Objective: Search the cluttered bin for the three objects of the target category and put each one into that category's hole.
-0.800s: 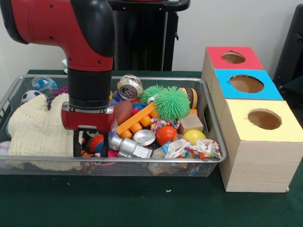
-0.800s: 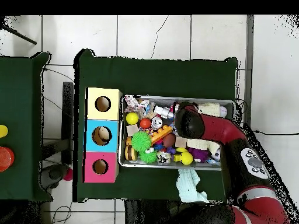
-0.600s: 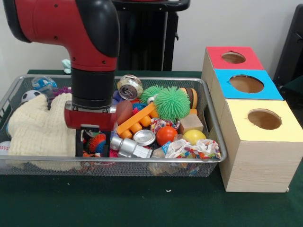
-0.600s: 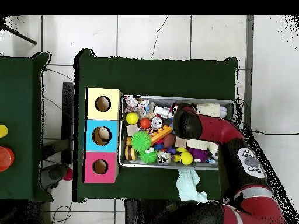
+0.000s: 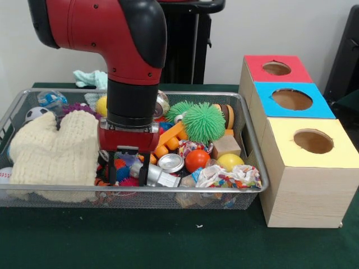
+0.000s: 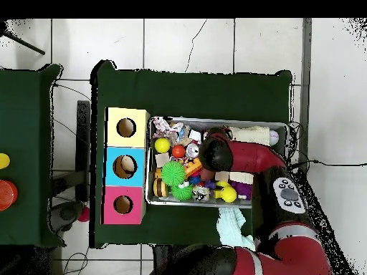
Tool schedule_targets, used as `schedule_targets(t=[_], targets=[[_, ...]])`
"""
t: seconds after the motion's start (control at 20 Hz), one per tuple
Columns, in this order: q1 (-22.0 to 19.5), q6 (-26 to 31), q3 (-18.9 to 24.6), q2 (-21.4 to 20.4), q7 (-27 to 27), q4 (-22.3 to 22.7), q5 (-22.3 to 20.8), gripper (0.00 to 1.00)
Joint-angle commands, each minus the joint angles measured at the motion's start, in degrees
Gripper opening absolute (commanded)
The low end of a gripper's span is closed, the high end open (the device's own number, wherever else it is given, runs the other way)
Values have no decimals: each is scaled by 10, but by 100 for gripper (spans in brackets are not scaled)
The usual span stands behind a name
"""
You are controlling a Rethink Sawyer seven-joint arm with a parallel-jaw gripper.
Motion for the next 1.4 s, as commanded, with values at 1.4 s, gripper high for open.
schedule_targets(t=[1.4], targets=[[3,-4,-17,58,66,-13,5,100]])
